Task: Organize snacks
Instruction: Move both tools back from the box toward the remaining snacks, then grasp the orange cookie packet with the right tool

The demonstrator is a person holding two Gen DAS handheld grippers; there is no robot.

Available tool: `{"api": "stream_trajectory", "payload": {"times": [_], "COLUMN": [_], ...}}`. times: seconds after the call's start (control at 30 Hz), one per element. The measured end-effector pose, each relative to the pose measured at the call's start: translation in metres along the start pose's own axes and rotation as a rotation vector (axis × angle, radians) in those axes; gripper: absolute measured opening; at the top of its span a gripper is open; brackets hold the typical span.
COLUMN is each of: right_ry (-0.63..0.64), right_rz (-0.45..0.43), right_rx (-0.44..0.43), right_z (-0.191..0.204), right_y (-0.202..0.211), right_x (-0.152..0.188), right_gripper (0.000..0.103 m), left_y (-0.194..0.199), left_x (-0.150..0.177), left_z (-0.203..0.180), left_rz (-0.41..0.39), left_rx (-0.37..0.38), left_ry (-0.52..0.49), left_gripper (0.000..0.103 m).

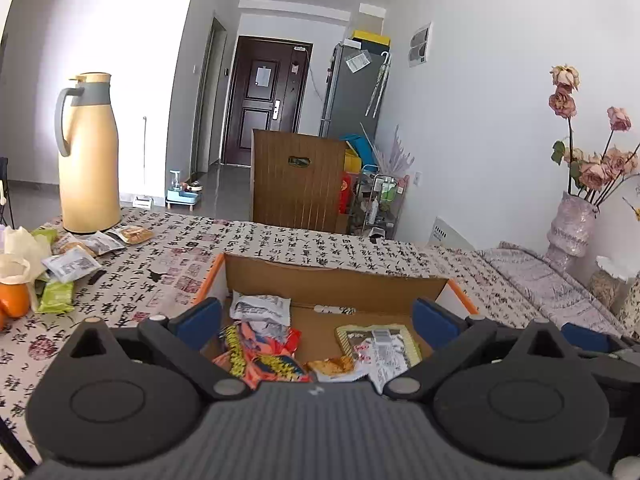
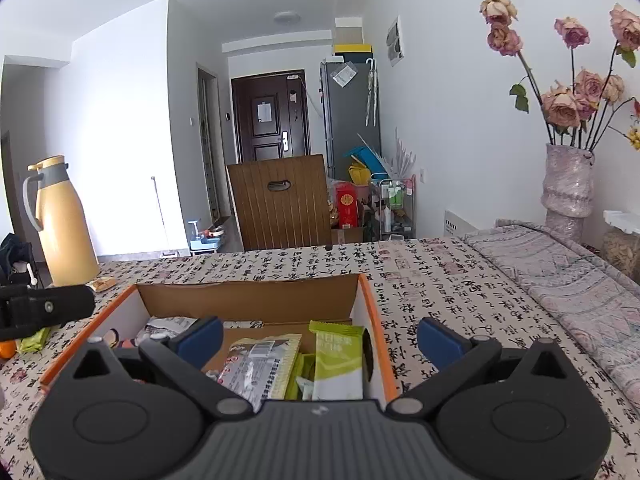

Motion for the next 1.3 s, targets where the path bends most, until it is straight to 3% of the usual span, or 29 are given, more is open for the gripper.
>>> {"api": "stream_trajectory", "payload": {"times": [0.7,0.93,1.17,1.3], "right_ry": [0.051,0.087,0.080,0.100], "right_rz": [-0.010,0.008,0.051,0.091], "right_rx": [-0.077,-0.043,-0.016,-0.002], "right_z": [-0.026,-0.039,-0.051,-0.050], "right_y": [0.077,0.094,0.101,0.097], "right_x": [0.050,0.072,0.083,0.089], "right_gripper": [0.103,0.103,0.103,0.103], "left_y": [0.059,0.066,0.059,0.055], "left_x": [0.059,0.088,0.115,0.116], "left_z": [0.007,0.024,0.037,0.036], "left_rz": [-0.011,0.020,0.095,0.093], "left_rx": [-0.010,-0.043,-0.033,-0.022], "left_ry": [-0.070,-0.072,-0.051,-0.055], "left_gripper": [0.103,0.103,0.103,0.103]}}
Point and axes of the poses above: each gripper's, at about its wrist camera, not at the fingertips, and y roughly against the way its jaws point, z to its left, x to its underside, the point moved 1 cm from there along -y, roughly the way its jaws point, and after that the axes turned 15 degrees about -y, right-handed, at the moved point
